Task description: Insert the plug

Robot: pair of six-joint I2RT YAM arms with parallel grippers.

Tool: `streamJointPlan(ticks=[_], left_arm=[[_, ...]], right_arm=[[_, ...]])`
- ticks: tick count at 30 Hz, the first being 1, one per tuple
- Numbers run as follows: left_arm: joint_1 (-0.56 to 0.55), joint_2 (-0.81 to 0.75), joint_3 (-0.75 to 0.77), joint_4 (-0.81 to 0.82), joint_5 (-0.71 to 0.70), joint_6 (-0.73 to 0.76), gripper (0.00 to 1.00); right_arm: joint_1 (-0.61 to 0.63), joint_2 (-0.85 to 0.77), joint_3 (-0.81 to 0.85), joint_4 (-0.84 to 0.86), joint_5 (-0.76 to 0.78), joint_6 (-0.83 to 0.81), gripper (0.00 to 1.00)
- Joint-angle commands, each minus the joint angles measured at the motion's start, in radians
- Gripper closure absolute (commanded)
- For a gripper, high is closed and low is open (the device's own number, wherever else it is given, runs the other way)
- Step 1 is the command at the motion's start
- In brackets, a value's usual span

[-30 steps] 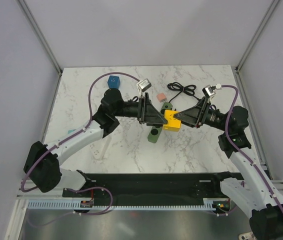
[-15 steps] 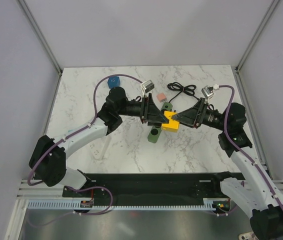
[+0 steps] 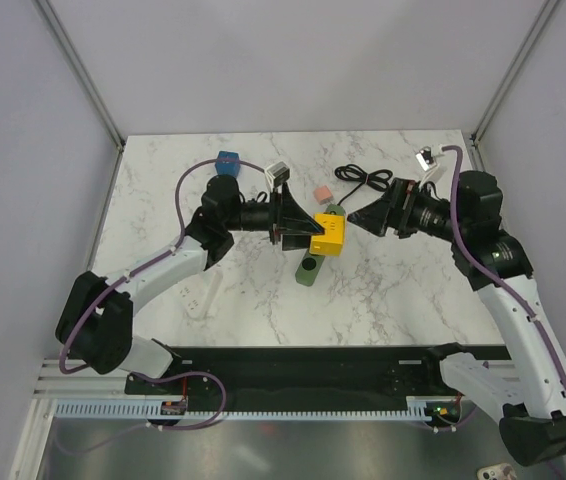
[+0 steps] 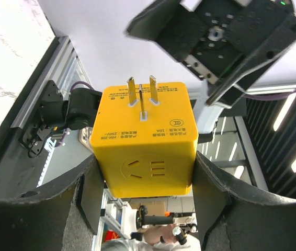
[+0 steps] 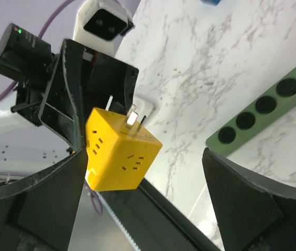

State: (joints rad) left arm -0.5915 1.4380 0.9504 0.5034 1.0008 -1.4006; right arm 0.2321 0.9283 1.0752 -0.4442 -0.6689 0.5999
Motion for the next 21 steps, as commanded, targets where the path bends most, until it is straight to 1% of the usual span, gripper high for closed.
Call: streamJointPlan(ticks=[1,2,3,5,6,8,9,10,11,12,13,14,15,16,17,18,19,21], left_arm=[[0.041,-0.048,-0.012,0.009,0.021,-0.067,0.98],[0.048,-0.048,-0.013,0.001,0.021,-0.070,0.98],[0.065,-0.048,-0.013,-0.021,0.016,-0.074,0.98],[0.079,-0.048,-0.009,-0.051,0.013,-0.071,0.98],[0.087,-0.045,-0.007,-0.060,0.016,-0.072,0.98],[0.098,-0.042,-0.001,-0.075,0.021,-0.074,0.98],[0.104,-0.044,0.002,-0.084,0.022,-0.072,0.98],[0.105,-0.044,0.004,-0.104,0.024,-0.060,0.98],[0.108,-0.044,0.005,-0.124,0.025,-0.052,0.98],[0.116,-0.042,0.010,-0.141,0.027,-0.038,0.98],[0.120,-0.041,0.013,-0.161,0.025,-0.008,0.98],[0.125,-0.039,0.014,-0.214,0.024,0.011,0.98],[0.140,-0.037,0.010,-0.235,0.022,0.024,0.98],[0.147,-0.033,0.005,-0.253,0.019,0.040,0.98],[0.154,-0.031,-0.002,-0.265,0.022,0.038,0.98],[0.166,-0.030,-0.018,-0.266,0.022,0.034,0.98],[0.173,-0.028,-0.024,-0.269,0.024,0.026,0.98],[0.185,-0.034,-0.032,-0.284,0.027,0.026,0.98]], right_arm=[[0.025,0.018,0.184,-0.160,0.138,-0.185,0.02],[0.041,0.024,0.218,-0.206,0.246,-0.205,0.02],[0.061,0.026,0.274,-0.226,0.312,-0.248,0.02],[0.120,0.041,0.324,-0.286,0.430,-0.287,0.02],[0.140,0.049,0.368,-0.307,0.457,-0.304,0.02],[0.216,0.076,0.397,-0.361,0.515,-0.353,0.02],[0.251,0.087,0.416,-0.378,0.588,-0.367,0.02],[0.327,0.093,0.417,-0.387,0.642,-0.385,0.02],[0.373,0.110,0.419,-0.399,0.693,-0.391,0.02],[0.425,0.121,0.425,-0.407,0.812,-0.397,0.02],[0.547,0.136,0.428,-0.413,0.874,-0.406,0.02],[0.619,0.177,0.434,-0.430,0.938,-0.411,0.02],[0.697,0.205,0.449,-0.441,1.101,-0.416,0.02],[0.855,0.234,0.459,-0.453,1.182,-0.423,0.02],[0.930,0.300,0.469,-0.479,1.269,-0.452,0.02],[0.997,0.332,0.483,-0.490,1.340,-0.468,0.02],[1.101,0.389,0.486,-0.498,1.459,-0.485,0.02],[1.200,0.432,0.477,-0.492,1.532,-0.547,0.02]])
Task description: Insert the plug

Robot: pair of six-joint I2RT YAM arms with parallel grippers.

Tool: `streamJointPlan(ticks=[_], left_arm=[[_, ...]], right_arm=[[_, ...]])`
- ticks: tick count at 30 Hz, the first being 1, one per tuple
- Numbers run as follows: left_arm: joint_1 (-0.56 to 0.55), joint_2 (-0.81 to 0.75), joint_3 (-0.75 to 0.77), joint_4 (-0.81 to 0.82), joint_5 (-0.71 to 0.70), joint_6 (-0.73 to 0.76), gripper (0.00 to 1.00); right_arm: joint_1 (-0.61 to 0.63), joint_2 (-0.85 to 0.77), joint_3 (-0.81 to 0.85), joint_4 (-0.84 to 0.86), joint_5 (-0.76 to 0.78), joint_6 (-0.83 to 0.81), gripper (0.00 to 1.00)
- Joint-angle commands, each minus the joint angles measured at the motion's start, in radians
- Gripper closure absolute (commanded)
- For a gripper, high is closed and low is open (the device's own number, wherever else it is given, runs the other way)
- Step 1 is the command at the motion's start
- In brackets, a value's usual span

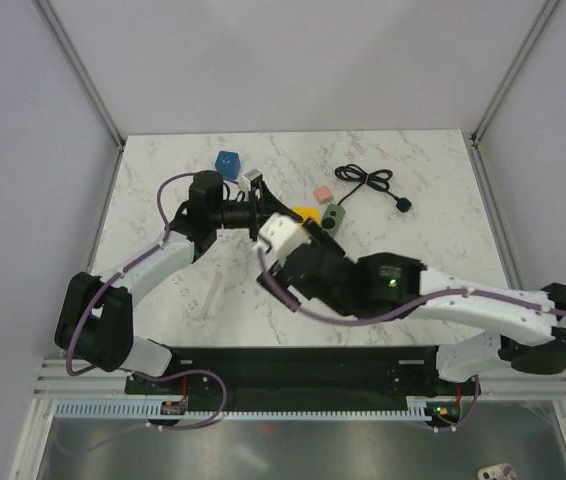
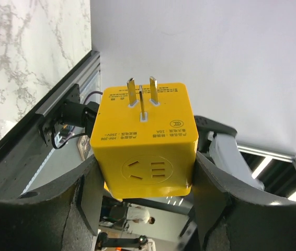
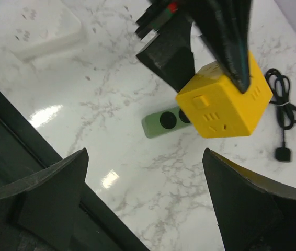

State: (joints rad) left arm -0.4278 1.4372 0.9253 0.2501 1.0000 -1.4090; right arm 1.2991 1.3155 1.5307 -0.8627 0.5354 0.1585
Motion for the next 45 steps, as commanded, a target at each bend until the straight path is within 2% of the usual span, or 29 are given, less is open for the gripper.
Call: streamJointPlan(ticks=[1,5,8,14,19,23,30,42,45], left_arm=[[0.021,-0.035,-0.006,-0.038,0.029,0.038,0.98],[0.023,-0.044,0.007,-0.090,0.043,0.062,0.98],[0.023,-0.055,0.010,-0.123,0.045,0.079,0.98],[0.023,-0.070,0.014,-0.133,0.089,0.087,0.98],[0.021,-0.115,0.014,-0.141,0.100,0.074,0.98],[0.018,-0.130,-0.006,-0.158,0.112,0.074,0.98],[0.008,-0.138,-0.026,-0.201,0.112,0.117,0.98],[-0.009,-0.130,-0.022,-0.210,0.157,0.114,0.98],[-0.012,-0.141,-0.017,-0.212,0.157,0.105,0.98]], right_arm=[[0.155,0.080,0.016,-0.062,0.381,-0.129,0.02],[0.233,0.146,-0.020,-0.001,0.543,-0.252,0.02],[0.256,0.185,-0.036,0.004,0.651,-0.281,0.02],[0.262,0.166,-0.142,0.048,0.607,-0.369,0.02],[0.261,0.156,-0.187,0.074,0.652,-0.385,0.02],[0.261,0.120,-0.233,0.215,0.678,-0.462,0.03],[0.247,0.119,-0.268,0.326,0.703,-0.593,0.04],[0.170,0.134,-0.305,0.372,0.588,-0.654,0.05],[0.167,0.134,-0.329,0.427,0.607,-0.689,0.08]])
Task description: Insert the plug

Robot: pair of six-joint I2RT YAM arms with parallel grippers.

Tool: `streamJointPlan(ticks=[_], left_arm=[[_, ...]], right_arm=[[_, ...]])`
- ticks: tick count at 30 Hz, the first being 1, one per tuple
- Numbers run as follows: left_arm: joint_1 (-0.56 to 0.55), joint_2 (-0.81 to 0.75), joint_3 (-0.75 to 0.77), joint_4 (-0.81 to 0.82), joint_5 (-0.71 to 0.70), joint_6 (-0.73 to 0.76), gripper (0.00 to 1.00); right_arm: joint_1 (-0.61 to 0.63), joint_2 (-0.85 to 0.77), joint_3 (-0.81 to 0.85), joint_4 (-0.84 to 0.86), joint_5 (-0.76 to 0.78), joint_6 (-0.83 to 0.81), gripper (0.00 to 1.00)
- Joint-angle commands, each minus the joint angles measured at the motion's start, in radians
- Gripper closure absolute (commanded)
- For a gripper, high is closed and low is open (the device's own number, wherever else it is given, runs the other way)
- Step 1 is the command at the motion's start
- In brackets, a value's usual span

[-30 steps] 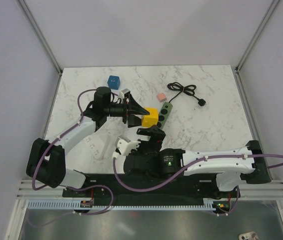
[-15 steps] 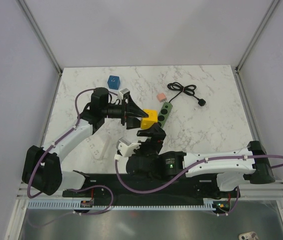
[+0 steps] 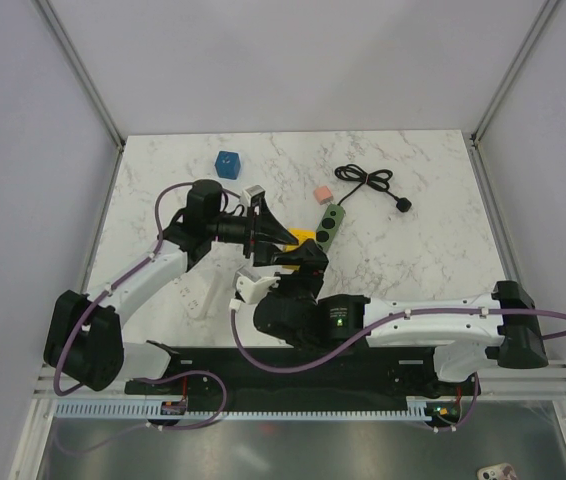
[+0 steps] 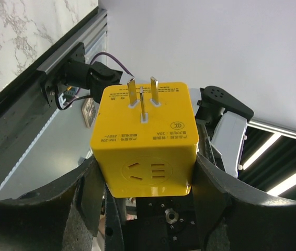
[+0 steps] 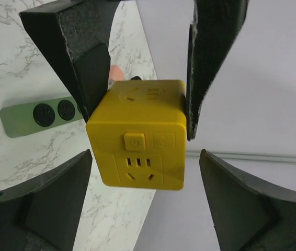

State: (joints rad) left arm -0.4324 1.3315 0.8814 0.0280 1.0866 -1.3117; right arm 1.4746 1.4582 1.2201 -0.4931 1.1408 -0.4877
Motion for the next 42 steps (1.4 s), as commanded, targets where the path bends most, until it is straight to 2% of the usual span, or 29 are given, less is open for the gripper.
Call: streamJointPlan(ticks=[1,2,4,7,8,10,11,13,14,15,17,20,24,26,30,35,39,40,42], left_arm=[[-0.009,-0.040,0.027,0.009,0.075,0.008,0.98],[-0.011,-0.040,0.022,0.006,0.076,0.009,0.98],[-0.011,-0.038,0.016,0.006,0.087,0.012,0.98],[-0.012,-0.035,0.004,0.006,0.104,0.017,0.98],[-0.011,-0.032,-0.002,0.006,0.107,0.020,0.98],[-0.012,-0.032,-0.005,0.006,0.111,0.020,0.98],[-0.012,-0.029,-0.004,0.004,0.113,0.022,0.98],[-0.011,-0.025,0.002,0.006,0.114,0.025,0.98],[-0.011,-0.023,0.005,0.006,0.114,0.035,0.79],[-0.012,-0.018,0.013,0.004,0.116,0.043,0.65],[-0.012,-0.012,0.034,0.004,0.119,0.049,0.32],[-0.012,0.000,0.062,0.004,0.108,0.051,0.17],[-0.012,0.024,0.091,0.004,0.096,0.046,0.08],[-0.009,0.038,0.096,0.004,0.087,0.039,0.00],[-0.006,0.064,0.123,0.004,0.061,0.028,0.00],[0.046,0.138,0.241,-0.006,0.013,0.049,0.00],[0.142,0.192,0.350,-0.210,-0.103,0.208,0.00],[0.179,0.207,0.388,-0.265,-0.129,0.297,0.00],[0.211,0.244,0.422,-0.383,-0.204,0.380,0.00]], right_arm=[[-0.011,-0.010,-0.030,0.094,0.002,-0.064,0.11],[-0.013,-0.013,-0.036,0.112,0.002,-0.074,0.19],[-0.026,-0.024,-0.066,0.190,0.011,-0.106,0.30],[-0.046,-0.035,-0.108,0.299,0.017,-0.176,0.38],[-0.053,-0.036,-0.116,0.316,0.014,-0.204,0.51],[-0.057,-0.047,-0.139,0.381,0.022,-0.230,0.66],[-0.060,-0.051,-0.146,0.396,0.022,-0.244,0.77],[-0.062,-0.067,-0.165,0.445,0.030,-0.272,0.87],[-0.062,-0.073,-0.166,0.452,0.033,-0.276,0.97],[-0.063,-0.085,-0.168,0.453,0.033,-0.272,1.00],[-0.065,-0.104,-0.172,0.446,0.022,-0.262,1.00],[-0.068,-0.136,-0.176,0.407,-0.009,-0.233,1.00],[-0.091,-0.168,-0.179,0.380,0.002,-0.216,1.00],[-0.102,-0.185,-0.183,0.370,0.000,-0.201,1.00],[-0.117,-0.206,-0.183,0.297,-0.024,-0.135,1.00],[-0.123,-0.216,-0.142,0.130,-0.200,0.078,1.00],[-0.192,-0.225,-0.091,-0.008,-0.350,0.227,1.00],[-0.220,-0.229,-0.077,-0.030,-0.390,0.244,1.00],[-0.308,-0.234,-0.035,-0.079,-0.516,0.267,1.00]])
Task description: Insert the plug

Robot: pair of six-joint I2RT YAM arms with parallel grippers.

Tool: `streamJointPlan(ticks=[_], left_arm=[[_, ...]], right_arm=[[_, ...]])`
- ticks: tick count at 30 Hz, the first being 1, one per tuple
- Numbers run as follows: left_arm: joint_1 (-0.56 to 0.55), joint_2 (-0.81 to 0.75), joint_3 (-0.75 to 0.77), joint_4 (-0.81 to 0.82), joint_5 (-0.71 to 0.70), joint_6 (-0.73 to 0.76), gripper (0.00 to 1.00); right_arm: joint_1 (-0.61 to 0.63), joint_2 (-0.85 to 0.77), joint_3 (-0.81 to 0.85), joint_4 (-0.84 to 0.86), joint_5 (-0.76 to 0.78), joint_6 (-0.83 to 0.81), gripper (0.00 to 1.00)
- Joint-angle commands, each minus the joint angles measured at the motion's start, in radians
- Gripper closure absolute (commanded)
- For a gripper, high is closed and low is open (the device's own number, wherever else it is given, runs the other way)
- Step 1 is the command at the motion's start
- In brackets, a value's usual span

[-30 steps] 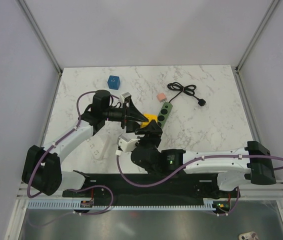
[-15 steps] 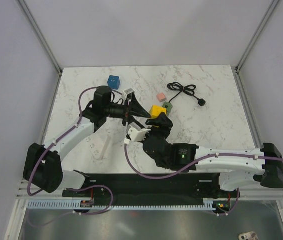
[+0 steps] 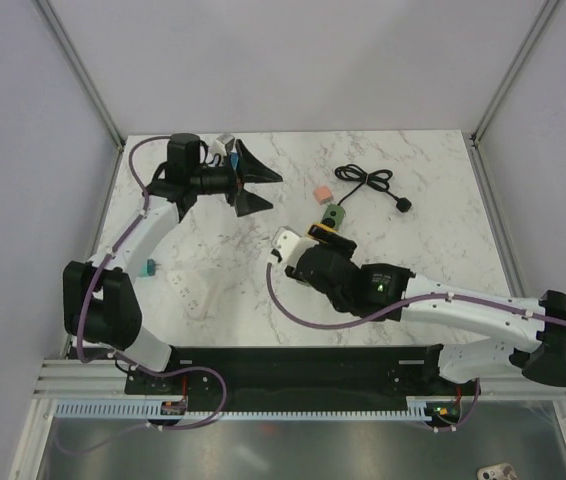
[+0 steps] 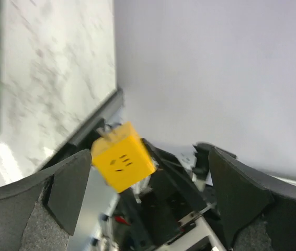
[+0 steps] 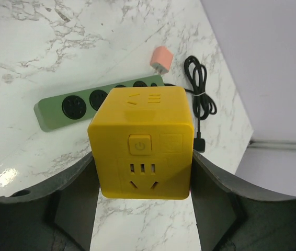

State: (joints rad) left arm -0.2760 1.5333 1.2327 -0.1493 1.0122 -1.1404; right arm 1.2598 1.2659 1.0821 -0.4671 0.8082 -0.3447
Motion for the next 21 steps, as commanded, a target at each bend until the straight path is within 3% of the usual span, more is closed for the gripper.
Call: streamJointPlan(ticks=[1,4,12,18,21], left_arm=[[0.078,0.054,0.071,-0.229,-0.151,0.288,0.00],[0.096,0.071,0.082,-0.367,-0.314,0.441,0.00],[0.090,-0.131,-0.001,-0.392,-0.691,0.610,0.03],[0.040,-0.277,-0.122,-0.340,-0.843,0.662,0.04],[0.018,-0.297,-0.131,-0.328,-0.818,0.666,0.03]], right_arm=[[-0.124,-0.036,0.122,-0.126,-0.223,0.128,1.00],[-0.233,0.042,0.217,-0.211,-0.300,0.118,1.00],[-0.497,0.219,0.430,-0.301,-0.644,0.049,1.00],[-0.582,0.421,0.561,-0.376,-0.722,-0.108,1.00],[-0.637,0.501,0.629,-0.413,-0.840,-0.135,1.00]])
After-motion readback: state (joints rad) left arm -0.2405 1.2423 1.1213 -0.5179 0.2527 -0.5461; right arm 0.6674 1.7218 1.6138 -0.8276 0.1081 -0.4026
